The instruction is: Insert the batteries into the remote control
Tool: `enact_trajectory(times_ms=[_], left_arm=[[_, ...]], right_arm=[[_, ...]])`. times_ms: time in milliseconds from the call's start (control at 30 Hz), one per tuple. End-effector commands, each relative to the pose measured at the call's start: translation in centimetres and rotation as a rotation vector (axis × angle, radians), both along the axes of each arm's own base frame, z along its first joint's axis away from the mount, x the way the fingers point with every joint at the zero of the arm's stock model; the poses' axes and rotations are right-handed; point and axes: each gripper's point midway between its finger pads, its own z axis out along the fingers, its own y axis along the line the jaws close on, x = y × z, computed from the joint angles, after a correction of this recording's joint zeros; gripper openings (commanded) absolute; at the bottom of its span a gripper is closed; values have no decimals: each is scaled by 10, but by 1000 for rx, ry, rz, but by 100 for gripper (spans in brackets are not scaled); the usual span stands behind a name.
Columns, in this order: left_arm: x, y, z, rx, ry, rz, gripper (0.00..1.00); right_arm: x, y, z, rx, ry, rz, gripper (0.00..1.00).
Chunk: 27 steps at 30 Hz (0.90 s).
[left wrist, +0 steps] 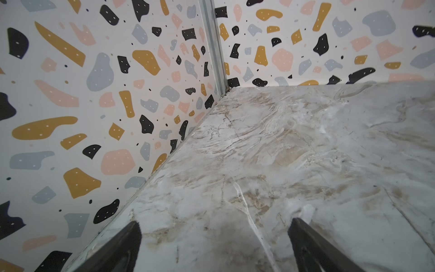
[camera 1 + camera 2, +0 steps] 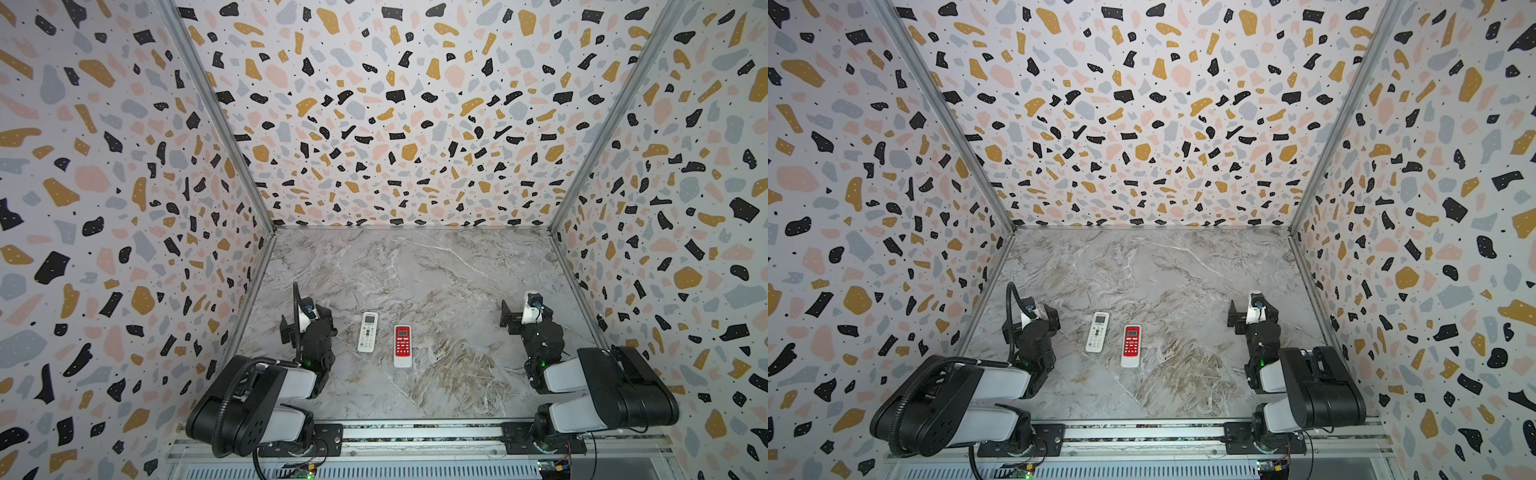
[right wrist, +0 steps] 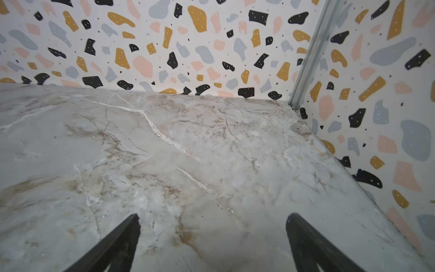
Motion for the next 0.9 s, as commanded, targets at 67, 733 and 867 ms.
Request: enact_trajectory(times_ms=[67,733,867], left_arm=[[11,-2,28,-65,-168,-52,100],[19,3,23,-82,-127,-27,99],[19,3,23,-82,-127,-27,100]], right_arm=[[24,-2,20,27,-45,-17,99],[30,-2,16,9,-13,-47,99],[27,0,17,0,-18,-46,99]])
